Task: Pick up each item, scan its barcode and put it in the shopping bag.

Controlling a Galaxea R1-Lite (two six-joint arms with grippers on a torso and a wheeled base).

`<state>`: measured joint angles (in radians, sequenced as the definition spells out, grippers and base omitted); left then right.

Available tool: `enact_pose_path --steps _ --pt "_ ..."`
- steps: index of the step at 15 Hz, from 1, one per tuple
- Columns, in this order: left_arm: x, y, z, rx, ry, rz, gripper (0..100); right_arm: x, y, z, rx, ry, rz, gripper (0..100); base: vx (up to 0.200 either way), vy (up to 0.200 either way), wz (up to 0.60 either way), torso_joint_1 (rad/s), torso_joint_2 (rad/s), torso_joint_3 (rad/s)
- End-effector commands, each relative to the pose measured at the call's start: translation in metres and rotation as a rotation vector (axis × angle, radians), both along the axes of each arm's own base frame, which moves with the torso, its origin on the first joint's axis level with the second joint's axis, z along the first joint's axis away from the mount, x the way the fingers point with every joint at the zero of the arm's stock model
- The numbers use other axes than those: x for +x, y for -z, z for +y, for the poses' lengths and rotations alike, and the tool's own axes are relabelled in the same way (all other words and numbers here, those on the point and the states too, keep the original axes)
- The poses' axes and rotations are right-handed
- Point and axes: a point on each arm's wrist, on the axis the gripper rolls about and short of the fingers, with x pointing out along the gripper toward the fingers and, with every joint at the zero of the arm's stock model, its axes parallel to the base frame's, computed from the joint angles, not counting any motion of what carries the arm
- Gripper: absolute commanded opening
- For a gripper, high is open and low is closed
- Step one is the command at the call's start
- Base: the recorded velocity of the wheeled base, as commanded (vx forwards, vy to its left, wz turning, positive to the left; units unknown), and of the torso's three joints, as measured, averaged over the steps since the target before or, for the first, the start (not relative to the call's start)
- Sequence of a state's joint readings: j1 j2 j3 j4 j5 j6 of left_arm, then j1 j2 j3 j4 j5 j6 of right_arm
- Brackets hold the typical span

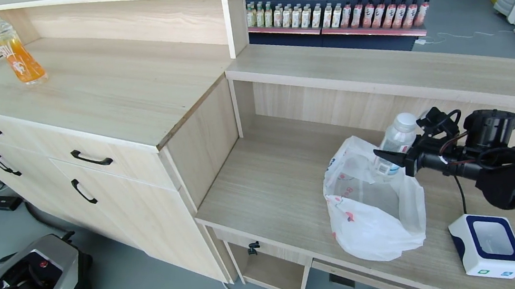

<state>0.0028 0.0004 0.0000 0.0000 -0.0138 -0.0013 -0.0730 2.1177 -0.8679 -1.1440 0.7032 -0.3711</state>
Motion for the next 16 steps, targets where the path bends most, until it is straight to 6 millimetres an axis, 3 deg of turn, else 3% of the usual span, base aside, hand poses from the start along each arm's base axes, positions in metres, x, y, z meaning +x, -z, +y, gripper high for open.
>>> enact_pose_path --steps 1,8,16 --pt "0.000 0.000 0.000 0.000 0.000 0.000 100 0.006 0.012 -0.001 0.001 0.001 0.009 0 0.000 0.000 0.00 0.000 0.00 0.000" --pt "0.000 0.000 0.000 0.000 0.000 0.000 100 0.019 0.034 0.006 -0.001 -0.019 -0.015 0 0.000 0.000 0.00 0.000 0.00 0.000" --pt "0.000 0.000 0.000 0.000 0.000 0.000 100 0.030 0.050 0.029 0.001 -0.078 -0.038 0 0.000 0.000 0.00 0.000 0.00 0.000"
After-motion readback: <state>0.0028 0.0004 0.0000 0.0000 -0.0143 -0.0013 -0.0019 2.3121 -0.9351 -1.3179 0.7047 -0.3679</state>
